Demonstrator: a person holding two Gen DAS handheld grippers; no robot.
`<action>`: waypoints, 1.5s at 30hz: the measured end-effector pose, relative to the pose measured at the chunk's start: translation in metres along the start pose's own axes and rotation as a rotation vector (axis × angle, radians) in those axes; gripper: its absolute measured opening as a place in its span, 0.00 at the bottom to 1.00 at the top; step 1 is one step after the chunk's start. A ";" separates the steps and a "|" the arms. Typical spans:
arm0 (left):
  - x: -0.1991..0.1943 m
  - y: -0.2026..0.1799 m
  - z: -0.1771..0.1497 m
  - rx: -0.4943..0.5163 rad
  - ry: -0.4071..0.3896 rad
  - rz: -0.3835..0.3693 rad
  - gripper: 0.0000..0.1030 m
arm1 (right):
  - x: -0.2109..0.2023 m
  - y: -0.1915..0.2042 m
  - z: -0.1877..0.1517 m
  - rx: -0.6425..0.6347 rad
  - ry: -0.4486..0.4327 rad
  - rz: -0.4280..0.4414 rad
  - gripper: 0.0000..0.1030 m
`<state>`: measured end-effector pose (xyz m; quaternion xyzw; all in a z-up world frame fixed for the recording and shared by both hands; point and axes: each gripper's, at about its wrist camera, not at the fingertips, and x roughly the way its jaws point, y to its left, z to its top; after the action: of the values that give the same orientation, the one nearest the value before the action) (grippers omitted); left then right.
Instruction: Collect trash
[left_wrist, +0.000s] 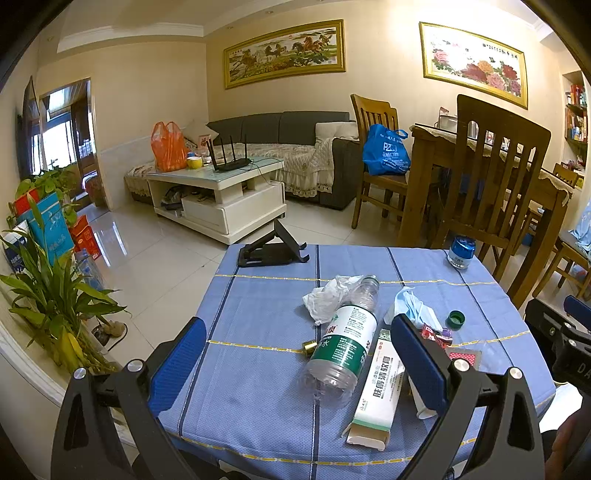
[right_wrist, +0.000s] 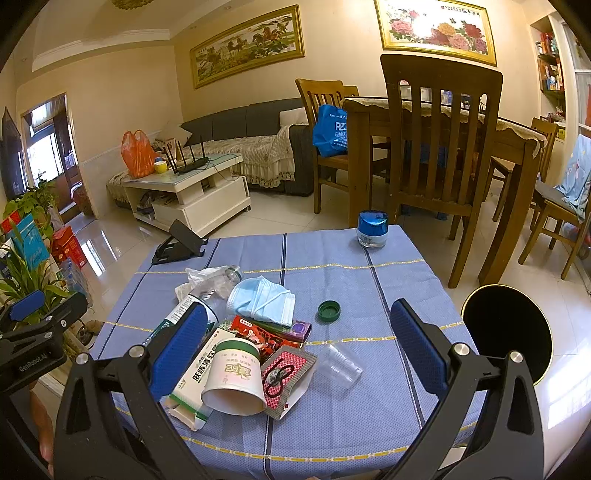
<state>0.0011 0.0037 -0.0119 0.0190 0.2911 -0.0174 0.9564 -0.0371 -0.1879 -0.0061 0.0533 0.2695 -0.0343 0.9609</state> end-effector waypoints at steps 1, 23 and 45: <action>0.000 0.000 -0.001 0.000 0.001 0.000 0.94 | 0.002 0.000 -0.002 0.000 -0.001 0.001 0.95; 0.001 -0.002 0.001 -0.003 0.003 -0.004 0.94 | 0.002 0.000 0.003 0.001 0.005 0.002 0.95; 0.086 0.106 -0.049 -0.168 0.211 0.155 0.94 | 0.090 0.118 0.007 -0.050 0.390 0.396 0.95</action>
<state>0.0500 0.1103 -0.0977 -0.0371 0.3881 0.0833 0.9171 0.0544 -0.0751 -0.0375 0.0867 0.4344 0.1715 0.8800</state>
